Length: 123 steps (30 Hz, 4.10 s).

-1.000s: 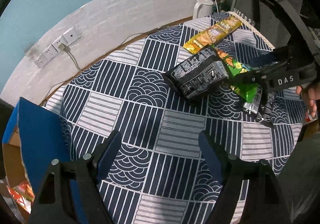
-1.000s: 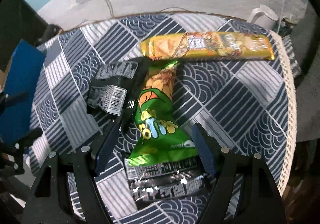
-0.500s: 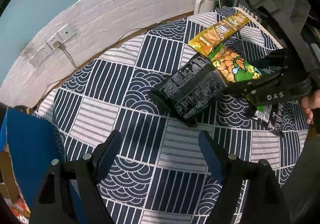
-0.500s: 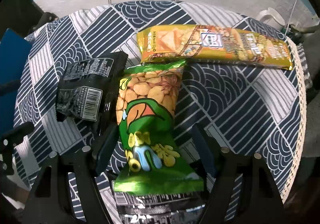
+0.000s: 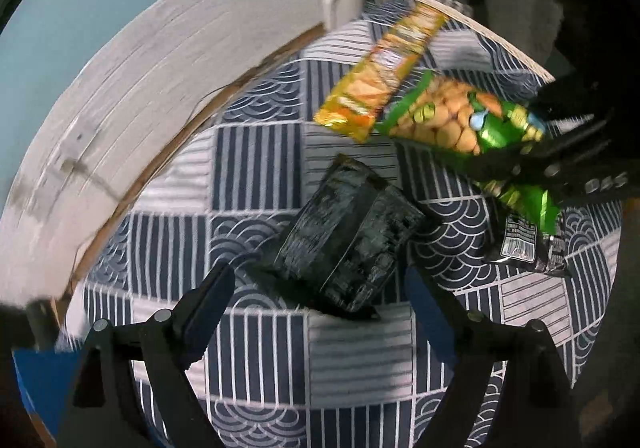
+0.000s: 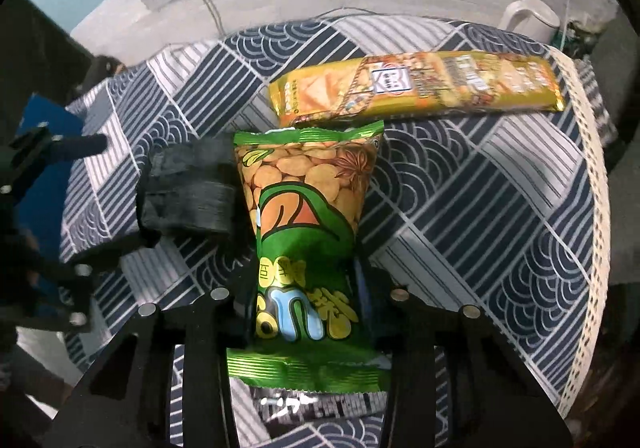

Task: Organize snacks
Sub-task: 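Grasp the green peanut bag with the right gripper while the left grasps the black bag, then carry the green bag and black bag over the box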

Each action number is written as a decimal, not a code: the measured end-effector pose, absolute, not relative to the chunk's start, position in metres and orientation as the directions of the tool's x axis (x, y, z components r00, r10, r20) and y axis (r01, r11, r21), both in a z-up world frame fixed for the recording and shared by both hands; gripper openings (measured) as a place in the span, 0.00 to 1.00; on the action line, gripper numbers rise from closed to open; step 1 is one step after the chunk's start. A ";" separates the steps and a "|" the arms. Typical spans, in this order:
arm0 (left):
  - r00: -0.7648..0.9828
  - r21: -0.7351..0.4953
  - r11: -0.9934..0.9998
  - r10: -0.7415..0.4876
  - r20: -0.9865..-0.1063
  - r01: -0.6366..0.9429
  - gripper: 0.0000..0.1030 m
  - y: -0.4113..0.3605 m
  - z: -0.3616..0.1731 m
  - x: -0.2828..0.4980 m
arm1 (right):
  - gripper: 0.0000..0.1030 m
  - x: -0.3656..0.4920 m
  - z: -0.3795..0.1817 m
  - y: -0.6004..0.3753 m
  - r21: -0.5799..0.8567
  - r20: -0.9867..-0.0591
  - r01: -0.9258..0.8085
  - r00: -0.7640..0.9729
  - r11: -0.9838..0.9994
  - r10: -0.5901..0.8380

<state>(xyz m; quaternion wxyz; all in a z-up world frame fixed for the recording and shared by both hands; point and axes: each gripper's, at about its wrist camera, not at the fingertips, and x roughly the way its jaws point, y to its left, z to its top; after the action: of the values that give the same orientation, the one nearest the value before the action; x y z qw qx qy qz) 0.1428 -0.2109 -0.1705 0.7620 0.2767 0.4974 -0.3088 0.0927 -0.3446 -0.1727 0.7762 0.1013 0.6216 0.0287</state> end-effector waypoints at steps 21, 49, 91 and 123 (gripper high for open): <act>0.250 0.107 0.582 -0.171 -0.953 0.806 0.69 -0.242 -0.212 0.161 | 0.36 0.078 -0.155 -0.360 0.233 -0.944 0.158 0.275 0.959 0.184; 0.392 0.115 0.826 -0.136 -0.910 0.553 0.67 -0.155 -0.112 0.096 | 0.36 0.070 -0.096 -0.305 0.213 -0.914 0.052 0.365 0.976 0.180; 0.572 0.071 0.990 -0.013 -0.820 0.125 0.67 0.090 -0.033 0.068 | 0.36 0.130 -0.038 -0.060 0.242 -0.877 -0.310 0.335 0.919 0.344; 0.497 0.040 0.996 0.073 -0.864 -0.076 0.67 0.194 -0.072 0.077 | 0.55 0.178 -0.070 0.060 0.291 -0.894 -0.404 0.208 0.867 0.396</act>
<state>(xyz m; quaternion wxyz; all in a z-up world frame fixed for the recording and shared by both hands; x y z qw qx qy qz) 0.0770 0.1944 -0.0718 0.8653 -0.0015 0.4994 0.0429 0.1779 0.0597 -0.0703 0.7771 -0.0035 0.5742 0.2576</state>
